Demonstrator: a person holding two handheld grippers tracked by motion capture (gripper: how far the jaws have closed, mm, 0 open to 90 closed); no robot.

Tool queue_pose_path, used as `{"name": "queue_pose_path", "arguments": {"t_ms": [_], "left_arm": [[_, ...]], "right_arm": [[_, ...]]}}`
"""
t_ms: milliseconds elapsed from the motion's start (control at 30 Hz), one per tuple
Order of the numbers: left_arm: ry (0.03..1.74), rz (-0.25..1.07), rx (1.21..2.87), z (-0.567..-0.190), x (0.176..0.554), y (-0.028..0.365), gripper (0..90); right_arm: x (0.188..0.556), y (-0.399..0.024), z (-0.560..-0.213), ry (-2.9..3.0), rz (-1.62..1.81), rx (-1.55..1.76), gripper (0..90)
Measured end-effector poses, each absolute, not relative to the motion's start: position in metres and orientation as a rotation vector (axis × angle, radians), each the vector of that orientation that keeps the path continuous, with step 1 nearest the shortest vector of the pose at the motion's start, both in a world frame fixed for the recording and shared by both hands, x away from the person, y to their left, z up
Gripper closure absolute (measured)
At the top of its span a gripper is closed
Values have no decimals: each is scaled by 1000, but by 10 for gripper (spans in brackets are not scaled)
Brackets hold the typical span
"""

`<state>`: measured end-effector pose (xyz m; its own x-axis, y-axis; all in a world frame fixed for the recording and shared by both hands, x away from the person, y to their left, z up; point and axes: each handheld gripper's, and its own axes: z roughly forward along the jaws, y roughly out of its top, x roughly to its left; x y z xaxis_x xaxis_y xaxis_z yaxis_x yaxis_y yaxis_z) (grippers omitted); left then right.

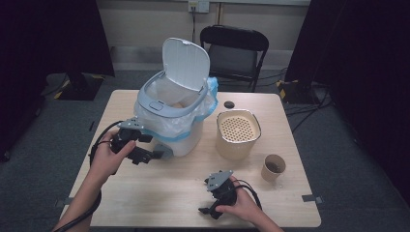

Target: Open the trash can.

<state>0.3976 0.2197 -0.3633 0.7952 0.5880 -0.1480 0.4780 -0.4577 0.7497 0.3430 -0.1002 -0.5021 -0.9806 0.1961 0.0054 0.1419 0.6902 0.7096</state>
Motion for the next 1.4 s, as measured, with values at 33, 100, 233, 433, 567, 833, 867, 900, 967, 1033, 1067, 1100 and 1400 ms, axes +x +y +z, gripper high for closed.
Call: {"name": "queue_pose_path", "arguments": {"t_ms": [33, 100, 233, 433, 567, 833, 867, 900, 967, 1033, 1067, 1100, 1400], "left_arm": [[787, 163, 2139, -368, 397, 220, 190], [792, 157, 2139, -375, 396, 219, 189], [781, 141, 2143, -388, 394, 216, 188], [779, 121, 2148, -407, 390, 209, 183], [766, 107, 2156, -419, 387, 204, 183], [733, 89, 2166, -438, 382, 195, 183], [733, 87, 2167, -440, 381, 194, 183], [726, 88, 2179, -443, 380, 193, 183], [719, 90, 2180, -450, 378, 190, 183], [712, 89, 2191, -456, 376, 187, 184], [706, 84, 2197, -459, 375, 186, 184], [701, 81, 2199, -461, 374, 185, 186], [641, 97, 2262, -474, 369, 175, 188]], "right_arm": [[343, -100, -502, 2822, 1176, 283, 0], [343, -100, -502, 2822, 1176, 286, 0], [342, -101, -502, 2816, 1180, 300, 24], [344, -106, -501, 2794, 1209, 316, 118], [345, -109, -500, 2796, 1208, 312, 142], [344, -116, -497, 2790, 1201, 314, 146], [344, -117, -496, 2789, 1203, 318, 146], [344, -118, -495, 2789, 1204, 323, 146], [345, -122, -493, 2782, 1201, 330, 146], [344, -125, -490, 2777, 1206, 344, 147], [344, -127, -489, 2776, 1207, 350, 147], [344, -130, -488, 2768, 1197, 344, 147], [343, -156, -483, 2753, 1210, 410, 148]]}}
